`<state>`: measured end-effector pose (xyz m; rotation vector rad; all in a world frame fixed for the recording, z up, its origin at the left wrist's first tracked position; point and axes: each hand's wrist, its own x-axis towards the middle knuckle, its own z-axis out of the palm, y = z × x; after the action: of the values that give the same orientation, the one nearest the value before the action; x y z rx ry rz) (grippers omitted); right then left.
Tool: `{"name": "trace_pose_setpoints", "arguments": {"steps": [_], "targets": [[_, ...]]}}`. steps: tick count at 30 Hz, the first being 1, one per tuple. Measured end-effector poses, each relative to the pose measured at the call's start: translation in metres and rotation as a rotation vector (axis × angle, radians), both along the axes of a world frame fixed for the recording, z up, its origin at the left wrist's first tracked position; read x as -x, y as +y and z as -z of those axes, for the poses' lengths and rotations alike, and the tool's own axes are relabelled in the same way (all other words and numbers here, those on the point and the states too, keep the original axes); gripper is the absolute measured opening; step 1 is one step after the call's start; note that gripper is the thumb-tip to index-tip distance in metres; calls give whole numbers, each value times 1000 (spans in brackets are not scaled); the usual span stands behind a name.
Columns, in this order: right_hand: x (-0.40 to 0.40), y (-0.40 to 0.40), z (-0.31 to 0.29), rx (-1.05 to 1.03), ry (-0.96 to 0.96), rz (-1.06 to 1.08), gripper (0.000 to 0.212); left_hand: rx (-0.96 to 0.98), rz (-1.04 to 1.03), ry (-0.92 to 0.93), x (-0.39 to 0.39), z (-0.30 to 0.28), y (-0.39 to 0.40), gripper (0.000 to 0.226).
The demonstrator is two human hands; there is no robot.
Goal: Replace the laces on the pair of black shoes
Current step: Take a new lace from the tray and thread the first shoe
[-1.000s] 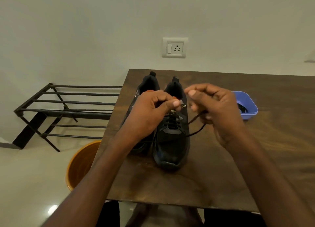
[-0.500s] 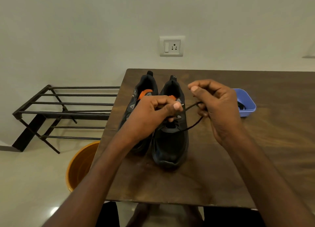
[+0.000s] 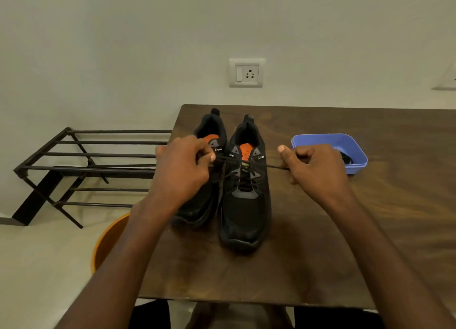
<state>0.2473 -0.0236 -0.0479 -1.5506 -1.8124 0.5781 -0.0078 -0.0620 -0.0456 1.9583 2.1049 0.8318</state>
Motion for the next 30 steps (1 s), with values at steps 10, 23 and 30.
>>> {"name": "trace_pose_setpoints", "arguments": {"steps": [10, 23, 30], "targets": [[39, -17, -5, 40, 435, -372, 18, 89, 443, -452, -40, -9, -11, 24], [26, -8, 6, 230, 588, -368, 17, -71, 235, -157, -30, -1, -7, 37], [23, -1, 15, 169, 630, -45, 9, -5, 144, -235, -24, 9, -3, 11]]}}
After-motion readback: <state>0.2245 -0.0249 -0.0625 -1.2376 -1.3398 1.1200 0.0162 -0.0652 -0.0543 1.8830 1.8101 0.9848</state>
